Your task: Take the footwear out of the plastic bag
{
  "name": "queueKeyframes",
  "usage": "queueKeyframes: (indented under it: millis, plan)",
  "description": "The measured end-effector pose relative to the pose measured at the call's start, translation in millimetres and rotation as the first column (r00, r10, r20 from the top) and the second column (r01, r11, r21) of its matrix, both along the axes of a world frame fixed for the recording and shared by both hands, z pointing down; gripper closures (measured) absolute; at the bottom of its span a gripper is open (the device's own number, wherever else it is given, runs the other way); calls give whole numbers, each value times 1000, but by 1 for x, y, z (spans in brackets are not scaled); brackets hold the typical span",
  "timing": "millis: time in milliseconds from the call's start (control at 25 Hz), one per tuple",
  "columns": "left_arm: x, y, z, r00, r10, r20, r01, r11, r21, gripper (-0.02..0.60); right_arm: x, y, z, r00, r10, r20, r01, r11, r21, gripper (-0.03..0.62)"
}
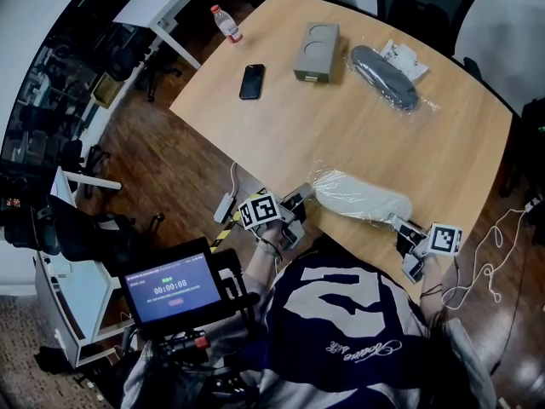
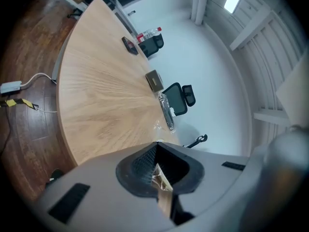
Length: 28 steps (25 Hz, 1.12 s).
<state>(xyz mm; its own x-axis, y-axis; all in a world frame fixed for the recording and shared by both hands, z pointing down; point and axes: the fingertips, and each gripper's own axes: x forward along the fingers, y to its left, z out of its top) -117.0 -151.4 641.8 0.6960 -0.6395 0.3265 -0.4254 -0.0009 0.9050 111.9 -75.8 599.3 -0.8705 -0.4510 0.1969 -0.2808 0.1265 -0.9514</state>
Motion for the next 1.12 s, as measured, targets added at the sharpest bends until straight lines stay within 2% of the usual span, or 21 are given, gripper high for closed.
queueKeyframes:
  millis: [120,240,280,400,480,560,680,760,840,960,1120]
  plan:
    - [-4,-5,0,998,-9,61,8,1000,18,577,-6,5,-1,1000,10,2,-10,1000,2,522]
    - [-5,-6,7,996,-24,86,25,1000,-10,577,-9,8,1,999,30,-17,-31,1000,-4,522]
    - [-4,-4,10,995,-18,96,20,1000,-22,577,-9,9,4,998,38,-46,-38,999,-12,522]
    - [0,4,21,987,47,152,-40,998,-50,577,2,13,22,974,36,-222,-41,999,-20,518]
    - [-2,7,26,983,68,169,-57,996,-70,577,7,12,25,965,47,-259,-52,999,-14,507]
    - [-4,10,28,985,62,164,-49,996,-80,577,10,9,22,971,83,-224,-85,996,1,500]
    - [-6,11,28,985,64,162,-51,995,-81,577,6,0,3,988,136,-76,-134,990,40,500]
    - [-6,10,28,984,73,162,-61,995,-77,577,1,-7,-2,987,160,-24,-159,986,42,520]
    - [-8,9,28,985,58,163,-46,996,-76,577,1,-7,2,984,172,-52,-171,985,18,525]
    - [-15,5,25,990,-6,138,16,997,-72,577,15,4,12,970,153,-187,-155,988,0,526]
    - [-16,0,18,991,-15,136,21,999,-46,577,12,9,-3,977,115,-181,-108,993,49,528]
